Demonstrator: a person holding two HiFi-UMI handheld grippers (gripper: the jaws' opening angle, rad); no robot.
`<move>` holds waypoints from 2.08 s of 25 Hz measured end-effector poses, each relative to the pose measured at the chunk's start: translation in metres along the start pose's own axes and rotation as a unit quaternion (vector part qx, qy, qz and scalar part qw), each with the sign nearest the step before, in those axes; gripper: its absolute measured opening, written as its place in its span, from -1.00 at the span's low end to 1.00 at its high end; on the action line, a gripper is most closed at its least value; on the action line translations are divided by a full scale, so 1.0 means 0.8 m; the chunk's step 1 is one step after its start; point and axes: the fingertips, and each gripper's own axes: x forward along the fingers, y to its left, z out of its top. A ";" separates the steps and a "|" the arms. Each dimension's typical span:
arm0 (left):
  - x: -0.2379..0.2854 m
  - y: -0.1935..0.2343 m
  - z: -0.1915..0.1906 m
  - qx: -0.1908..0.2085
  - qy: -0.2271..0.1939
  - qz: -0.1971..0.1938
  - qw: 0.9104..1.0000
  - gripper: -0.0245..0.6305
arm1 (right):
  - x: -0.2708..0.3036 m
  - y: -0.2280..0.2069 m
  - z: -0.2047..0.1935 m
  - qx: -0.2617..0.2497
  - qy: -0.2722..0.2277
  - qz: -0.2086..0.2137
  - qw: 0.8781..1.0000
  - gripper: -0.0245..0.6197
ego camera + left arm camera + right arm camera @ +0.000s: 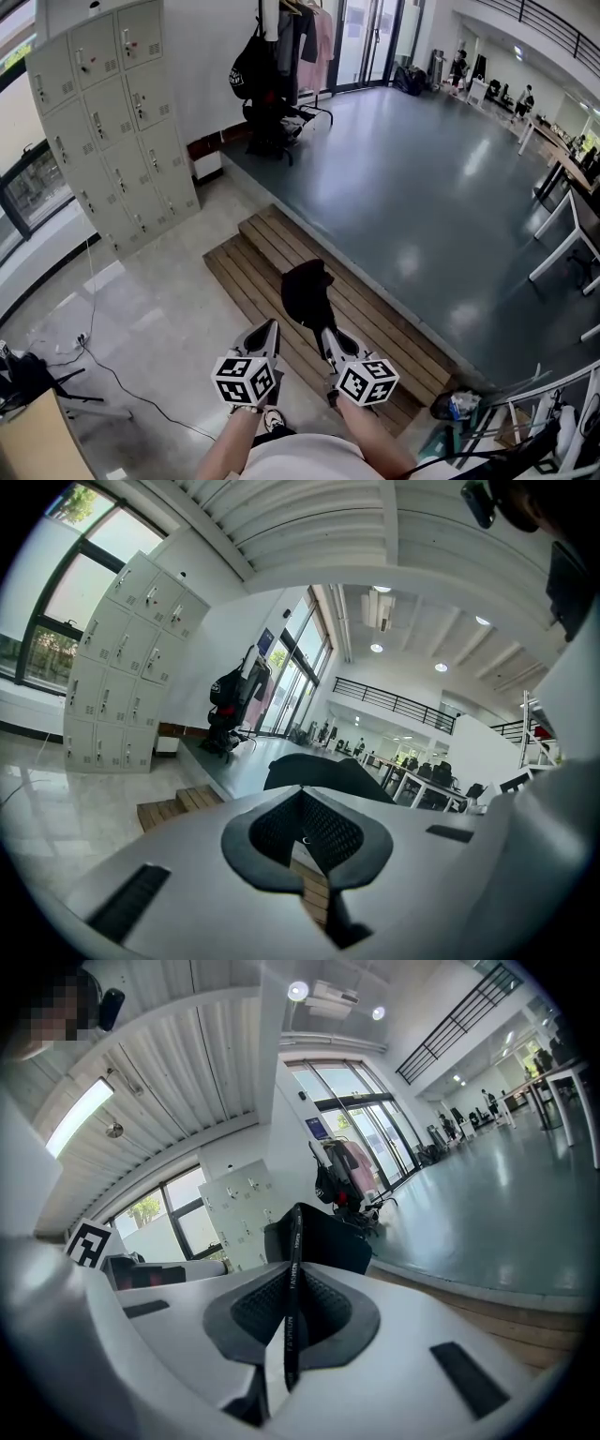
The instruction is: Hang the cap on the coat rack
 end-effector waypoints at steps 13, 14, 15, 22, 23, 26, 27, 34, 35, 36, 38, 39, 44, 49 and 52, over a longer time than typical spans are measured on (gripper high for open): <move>0.012 0.062 0.030 0.008 0.006 -0.018 1.000 -0.92 | 0.053 0.024 0.005 0.001 -0.020 -0.020 1.000 -0.87; 0.013 0.066 0.030 0.006 0.006 -0.019 1.000 -0.92 | 0.055 0.025 0.006 0.000 -0.021 -0.020 1.000 -0.87; 0.014 0.068 0.031 0.004 0.006 -0.019 1.000 -0.92 | 0.056 0.025 0.007 0.000 -0.022 -0.021 1.000 -0.87; 0.024 0.089 0.034 0.002 0.018 -0.019 1.000 -0.92 | 0.083 0.020 0.018 0.010 -0.028 -0.029 0.999 -0.87; 0.028 0.095 0.036 0.001 0.019 -0.017 1.000 -0.92 | 0.090 0.019 0.018 0.012 -0.027 -0.029 0.999 -0.87; 0.042 0.118 0.049 0.002 0.017 -0.010 1.000 -0.92 | 0.119 0.015 0.021 0.015 -0.024 -0.026 0.999 -0.87; 0.049 0.126 0.053 0.003 0.016 -0.008 1.000 -0.92 | 0.131 0.013 0.023 0.016 -0.025 -0.025 0.999 -0.87; 0.121 0.179 0.095 0.008 0.015 0.001 1.000 -0.92 | 0.226 -0.010 0.055 0.019 -0.022 -0.013 0.999 -0.87; 0.134 0.185 0.102 0.008 0.015 0.001 1.000 -0.92 | 0.239 -0.015 0.061 0.019 -0.022 -0.012 0.999 -0.87; 0.147 0.192 0.108 0.008 0.016 0.002 1.000 -0.92 | 0.253 -0.021 0.066 0.021 -0.022 -0.011 0.999 -0.87; 0.176 0.206 0.117 0.007 0.018 0.002 1.000 -0.92 | 0.281 -0.035 0.074 0.024 -0.021 -0.010 0.999 -0.87; 0.191 0.212 0.121 0.006 0.018 0.002 1.000 -0.92 | 0.295 -0.044 0.078 0.026 -0.019 -0.010 0.999 -0.87; 0.276 0.242 0.143 0.010 0.025 0.006 1.000 -0.92 | 0.370 -0.097 0.103 0.031 -0.012 -0.011 0.999 -0.87; 0.376 0.281 0.189 0.008 0.031 0.012 0.999 -0.92 | 0.462 -0.145 0.150 0.040 -0.004 -0.009 0.999 -0.87; 0.436 0.297 0.226 0.007 0.032 0.016 0.999 -0.92 | 0.515 -0.170 0.187 0.042 0.000 -0.008 0.999 -0.87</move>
